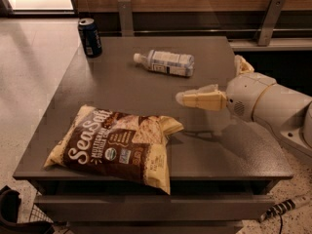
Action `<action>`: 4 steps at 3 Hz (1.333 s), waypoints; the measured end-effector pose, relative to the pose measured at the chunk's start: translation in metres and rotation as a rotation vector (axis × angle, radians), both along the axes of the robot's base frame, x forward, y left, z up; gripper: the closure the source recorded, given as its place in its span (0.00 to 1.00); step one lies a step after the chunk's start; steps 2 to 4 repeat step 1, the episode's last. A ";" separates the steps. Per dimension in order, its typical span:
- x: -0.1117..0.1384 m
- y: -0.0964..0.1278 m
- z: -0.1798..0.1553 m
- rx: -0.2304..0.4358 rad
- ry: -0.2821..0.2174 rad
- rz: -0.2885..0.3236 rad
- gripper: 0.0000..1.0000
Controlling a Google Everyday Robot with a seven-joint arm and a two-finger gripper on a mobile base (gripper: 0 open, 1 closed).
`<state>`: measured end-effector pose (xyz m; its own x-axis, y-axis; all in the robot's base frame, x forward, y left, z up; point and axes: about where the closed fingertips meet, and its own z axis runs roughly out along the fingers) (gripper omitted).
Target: Move blue plastic bottle near brown chip bag
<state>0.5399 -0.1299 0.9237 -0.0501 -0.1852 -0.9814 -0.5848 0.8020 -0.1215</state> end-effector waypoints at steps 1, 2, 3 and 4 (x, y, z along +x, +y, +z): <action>0.000 0.000 0.000 0.000 0.000 0.000 0.00; 0.000 0.000 0.000 0.000 0.000 0.000 0.00; 0.000 0.000 0.000 0.000 0.000 0.000 0.00; 0.000 0.000 0.000 0.000 0.000 0.000 0.00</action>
Offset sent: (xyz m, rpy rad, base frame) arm 0.0000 0.0000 0.0000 0.0000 0.0000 0.0000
